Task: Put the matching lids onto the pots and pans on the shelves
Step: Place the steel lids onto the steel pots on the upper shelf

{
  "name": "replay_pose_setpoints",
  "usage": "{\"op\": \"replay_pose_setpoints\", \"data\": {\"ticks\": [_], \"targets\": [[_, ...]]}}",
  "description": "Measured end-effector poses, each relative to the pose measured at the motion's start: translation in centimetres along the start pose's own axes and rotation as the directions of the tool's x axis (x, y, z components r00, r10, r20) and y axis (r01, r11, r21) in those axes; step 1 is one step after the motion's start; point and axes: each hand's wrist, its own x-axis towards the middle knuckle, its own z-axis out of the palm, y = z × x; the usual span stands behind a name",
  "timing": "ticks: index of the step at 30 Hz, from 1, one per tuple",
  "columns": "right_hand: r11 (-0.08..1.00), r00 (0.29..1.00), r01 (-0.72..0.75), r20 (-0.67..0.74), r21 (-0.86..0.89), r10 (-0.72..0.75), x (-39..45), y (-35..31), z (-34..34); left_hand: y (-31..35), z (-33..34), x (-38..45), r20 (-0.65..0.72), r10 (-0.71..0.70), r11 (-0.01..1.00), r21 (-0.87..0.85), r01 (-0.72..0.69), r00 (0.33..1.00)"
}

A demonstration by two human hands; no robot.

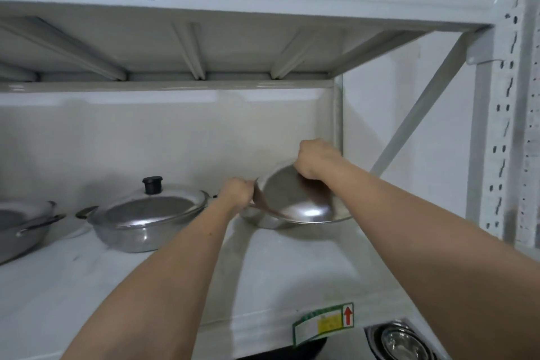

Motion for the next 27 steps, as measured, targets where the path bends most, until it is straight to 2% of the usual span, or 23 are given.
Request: {"op": "replay_pose_setpoints", "data": {"ticks": [3,7,11,20,27], "targets": [[0.999,0.999,-0.015,-0.040,0.044,0.016,2.4,-0.3,1.9,0.4,-0.3,0.6,-0.022,0.020,0.998,0.058,-0.019,1.000],[0.998,0.997,-0.015,-0.069,0.054,0.019,5.9,-1.0,4.5,0.0,0.2,3.9,0.007,0.068,0.968,0.243,-0.068,0.998],[0.998,0.999,-0.011,-0.043,0.054,0.013,9.1,-1.7,6.8,-0.9,0.8,6.6,0.034,0.037,0.936,0.348,-0.046,0.999],[0.994,1.000,-0.026,0.006,0.109,0.025,11.8,-3.3,10.8,-3.4,1.3,8.9,0.080,-0.001,0.888,0.458,-0.036,0.997],[0.992,1.000,0.007,-0.006,0.126,-0.006,12.3,-3.7,11.5,-3.8,0.6,8.7,0.076,0.019,0.910,0.411,-0.049,0.997]]}}
